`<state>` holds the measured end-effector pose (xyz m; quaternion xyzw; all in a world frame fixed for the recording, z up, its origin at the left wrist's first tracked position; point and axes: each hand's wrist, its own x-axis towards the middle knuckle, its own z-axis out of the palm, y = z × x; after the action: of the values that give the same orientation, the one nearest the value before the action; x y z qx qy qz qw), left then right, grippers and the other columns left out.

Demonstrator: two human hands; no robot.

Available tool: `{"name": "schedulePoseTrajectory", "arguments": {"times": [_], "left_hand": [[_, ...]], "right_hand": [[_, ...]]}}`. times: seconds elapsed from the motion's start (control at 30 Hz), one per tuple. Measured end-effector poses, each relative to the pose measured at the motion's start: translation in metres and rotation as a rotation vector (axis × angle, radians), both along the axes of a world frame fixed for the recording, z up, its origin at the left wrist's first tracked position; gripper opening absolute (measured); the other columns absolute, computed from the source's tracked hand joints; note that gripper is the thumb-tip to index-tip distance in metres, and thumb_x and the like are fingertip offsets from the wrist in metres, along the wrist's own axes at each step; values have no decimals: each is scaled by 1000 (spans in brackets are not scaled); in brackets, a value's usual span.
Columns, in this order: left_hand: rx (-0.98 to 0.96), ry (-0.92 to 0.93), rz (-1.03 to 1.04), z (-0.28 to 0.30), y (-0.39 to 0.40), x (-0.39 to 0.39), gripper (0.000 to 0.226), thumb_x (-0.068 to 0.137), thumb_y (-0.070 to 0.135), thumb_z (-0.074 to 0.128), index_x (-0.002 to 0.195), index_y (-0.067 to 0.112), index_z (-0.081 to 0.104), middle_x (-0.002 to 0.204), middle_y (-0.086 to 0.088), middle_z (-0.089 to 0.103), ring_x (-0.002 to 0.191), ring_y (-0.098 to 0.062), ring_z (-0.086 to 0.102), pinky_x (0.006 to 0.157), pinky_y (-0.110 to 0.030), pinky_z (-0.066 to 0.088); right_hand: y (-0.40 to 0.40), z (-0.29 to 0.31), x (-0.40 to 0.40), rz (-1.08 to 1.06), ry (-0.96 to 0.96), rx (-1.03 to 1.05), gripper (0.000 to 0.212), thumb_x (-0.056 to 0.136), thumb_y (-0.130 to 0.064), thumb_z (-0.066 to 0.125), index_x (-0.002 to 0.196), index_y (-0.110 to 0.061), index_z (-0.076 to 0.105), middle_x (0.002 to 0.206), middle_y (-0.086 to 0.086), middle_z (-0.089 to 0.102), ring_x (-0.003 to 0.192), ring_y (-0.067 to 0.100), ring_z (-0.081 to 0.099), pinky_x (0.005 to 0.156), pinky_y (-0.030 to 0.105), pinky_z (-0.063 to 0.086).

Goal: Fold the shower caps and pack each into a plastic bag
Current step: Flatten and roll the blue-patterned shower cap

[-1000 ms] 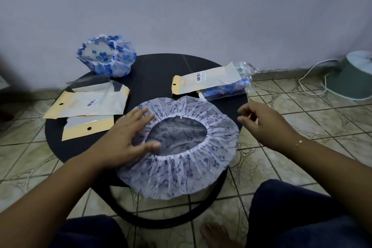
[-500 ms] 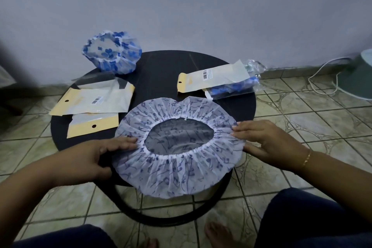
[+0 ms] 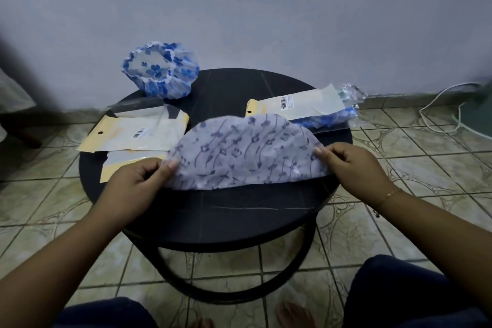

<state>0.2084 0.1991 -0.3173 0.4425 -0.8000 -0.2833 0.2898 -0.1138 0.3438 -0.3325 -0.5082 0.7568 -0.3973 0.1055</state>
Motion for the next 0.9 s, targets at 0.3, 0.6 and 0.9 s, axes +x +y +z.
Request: {"name": "schedulePoseTrajectory", "arguments": {"times": [0.3, 0.6, 0.9], "left_hand": [[76, -182, 150, 0, -10, -14, 30, 89, 42, 56, 70, 19, 64, 66, -1, 64, 64, -14, 56, 53, -27, 36], [-287, -329, 216, 12, -8, -22, 37, 81, 55, 59, 109, 31, 55, 94, 13, 54, 80, -8, 52, 62, -29, 39], [-523, -329, -403, -3, -9, -76, 57, 90, 53, 27, 139, 28, 41, 153, 6, 25, 142, -11, 15, 113, -35, 20]], "right_hand": [[-17, 6, -3, -117, 164, 278, 29, 88, -47, 53, 66, -28, 55, 68, -13, 56, 75, 15, 53, 87, 39, 40], [-19, 15, 5, -260, 225, 128, 38, 83, -47, 59, 109, -20, 62, 105, 6, 59, 102, 26, 52, 92, 44, 44], [-49, 8, 50, 236, 513, 222, 56, 100, -37, 30, 150, -20, 11, 158, -1, 8, 145, 13, 3, 117, 33, 8]]}}
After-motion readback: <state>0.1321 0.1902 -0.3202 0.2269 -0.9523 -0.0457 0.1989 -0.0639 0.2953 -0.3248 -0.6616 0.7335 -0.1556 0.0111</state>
